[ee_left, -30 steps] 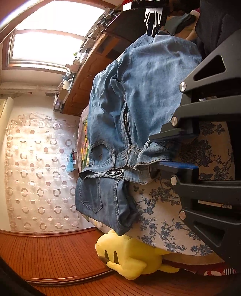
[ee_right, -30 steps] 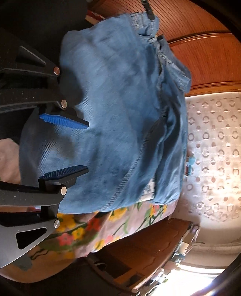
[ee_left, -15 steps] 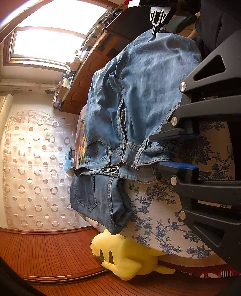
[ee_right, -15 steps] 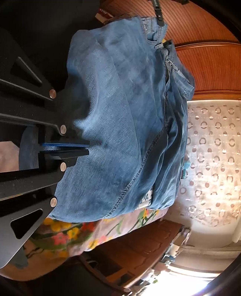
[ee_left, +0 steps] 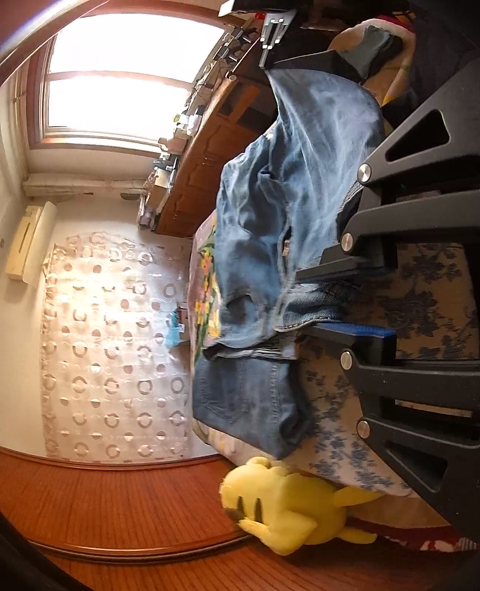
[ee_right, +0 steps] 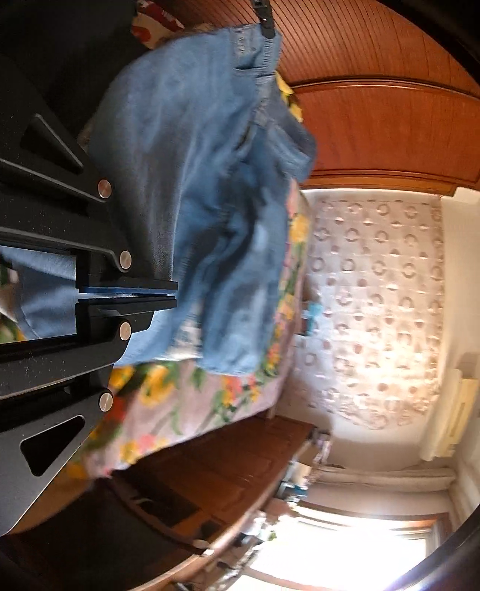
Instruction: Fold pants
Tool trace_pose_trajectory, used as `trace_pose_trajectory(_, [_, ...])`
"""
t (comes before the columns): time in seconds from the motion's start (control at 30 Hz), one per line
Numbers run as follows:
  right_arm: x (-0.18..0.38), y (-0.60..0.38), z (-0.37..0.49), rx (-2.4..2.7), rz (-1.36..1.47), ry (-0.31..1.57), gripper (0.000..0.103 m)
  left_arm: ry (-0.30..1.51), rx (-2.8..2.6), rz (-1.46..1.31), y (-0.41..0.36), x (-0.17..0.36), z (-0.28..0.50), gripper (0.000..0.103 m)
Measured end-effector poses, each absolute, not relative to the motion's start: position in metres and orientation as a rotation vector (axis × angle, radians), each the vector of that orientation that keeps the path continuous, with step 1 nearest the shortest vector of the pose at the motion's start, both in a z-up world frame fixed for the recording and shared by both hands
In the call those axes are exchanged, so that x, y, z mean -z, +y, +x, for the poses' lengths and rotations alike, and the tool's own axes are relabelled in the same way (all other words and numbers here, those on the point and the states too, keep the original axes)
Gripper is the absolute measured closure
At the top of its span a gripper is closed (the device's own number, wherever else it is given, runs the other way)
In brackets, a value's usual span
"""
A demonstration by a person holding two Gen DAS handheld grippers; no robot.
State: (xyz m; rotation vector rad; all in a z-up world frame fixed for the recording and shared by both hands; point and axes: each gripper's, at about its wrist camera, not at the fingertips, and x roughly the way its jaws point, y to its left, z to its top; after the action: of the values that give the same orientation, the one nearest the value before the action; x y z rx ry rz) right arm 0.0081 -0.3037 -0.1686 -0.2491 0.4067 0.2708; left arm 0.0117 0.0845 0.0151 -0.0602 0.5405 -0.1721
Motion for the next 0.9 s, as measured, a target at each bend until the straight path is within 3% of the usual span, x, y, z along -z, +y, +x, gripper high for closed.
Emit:
trace_pose_trajectory(0.27, [0.145, -0.288, 0.056, -0.256, -0.283, 0.322, 0.102, 0.513, 0.166, -0.039, 0.083, -0.029, 0.06, 0.083])
trace_pose_trajectory(0.53, [0.194, -0.272, 0.112, -0.304, -0.26, 0.464, 0.102, 0.547, 0.159, -0.032, 0.08, -0.011, 0.092, 0.083])
trace_pose_trajectory(0.73, [0.194, -0.29, 0.098, -0.309, -0.182, 0.486, 0.082, 0.565, 0.162, -0.026, 0.073, -0.004, 0.091, 0.083])
trace_pose_trajectory(0.8, [0.194, -0.298, 0.083, -0.303, -0.166, 0.487, 0.069, 0.569, 0.165, -0.023, 0.07, -0.002, 0.091, 0.083])
trace_pose_trajectory(0.9, [0.198, -0.304, 0.062, -0.27, -0.156, 0.499, 0.064, 0.576, 0.172, -0.029, 0.068, 0.002, 0.091, 0.083])
